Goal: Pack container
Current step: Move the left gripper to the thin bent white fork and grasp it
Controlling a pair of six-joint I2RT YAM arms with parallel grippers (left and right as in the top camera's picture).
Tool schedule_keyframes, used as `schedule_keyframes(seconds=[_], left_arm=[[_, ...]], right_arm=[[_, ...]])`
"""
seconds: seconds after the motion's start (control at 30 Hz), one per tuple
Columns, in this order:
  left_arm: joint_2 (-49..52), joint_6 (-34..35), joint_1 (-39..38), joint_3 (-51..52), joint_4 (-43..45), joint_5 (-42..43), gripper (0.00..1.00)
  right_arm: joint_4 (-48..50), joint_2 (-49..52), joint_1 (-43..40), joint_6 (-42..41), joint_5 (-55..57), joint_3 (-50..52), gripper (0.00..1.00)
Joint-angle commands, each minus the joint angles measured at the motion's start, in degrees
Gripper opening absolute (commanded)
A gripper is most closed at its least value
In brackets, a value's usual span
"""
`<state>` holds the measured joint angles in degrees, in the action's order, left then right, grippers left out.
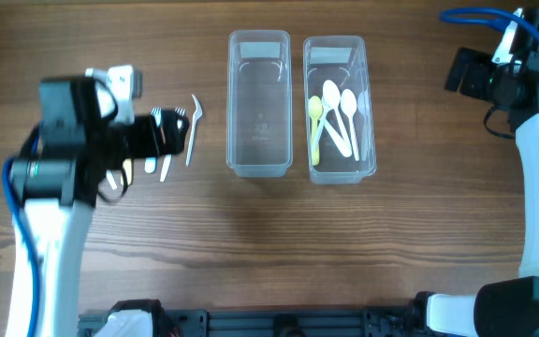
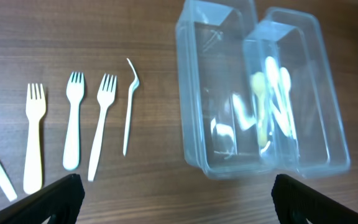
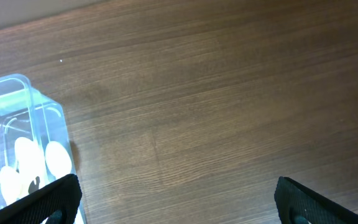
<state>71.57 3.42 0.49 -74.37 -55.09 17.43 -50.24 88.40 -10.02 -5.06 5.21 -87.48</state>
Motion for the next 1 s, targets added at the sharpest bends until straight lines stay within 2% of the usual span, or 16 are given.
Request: schedule_keyframes(seconds=[0.0, 0.3, 0.4, 0.47, 0.77, 0.97], left_arm=[[8.79, 0.48, 0.11, -2.73, 0.24, -0.55, 1.0], [22.6, 0.0, 0.09, -2.73, 0.63, -0.57, 1.0], [24.92, -3.78, -0.39, -2.73, 1.29, -0.57, 0.76], [25.64, -7.3, -1.33, -2.73, 1.81, -0.61, 0.56], [26.34, -7.93, -7.34, -2.67, 6.38, -6.51, 0.53], [28.89, -6.82, -9.66, -2.67, 8.2, -13.51, 0.55]], right_arm=[[0.07, 0.33, -0.09, 0.37, 0.81, -0.15, 1.0], [0.07, 0.33, -0.09, 0.37, 0.81, -0.15, 1.0], [0.07, 0.33, -0.09, 0.39, 0.79, -0.15, 1.0], [0.07, 0.33, -0.09, 0.37, 0.79, -0.15, 1.0], [0.07, 0.33, -0.09, 0.37, 0.81, -0.15, 1.0], [0.07, 0.33, -0.09, 0.37, 0.79, -0.15, 1.0]])
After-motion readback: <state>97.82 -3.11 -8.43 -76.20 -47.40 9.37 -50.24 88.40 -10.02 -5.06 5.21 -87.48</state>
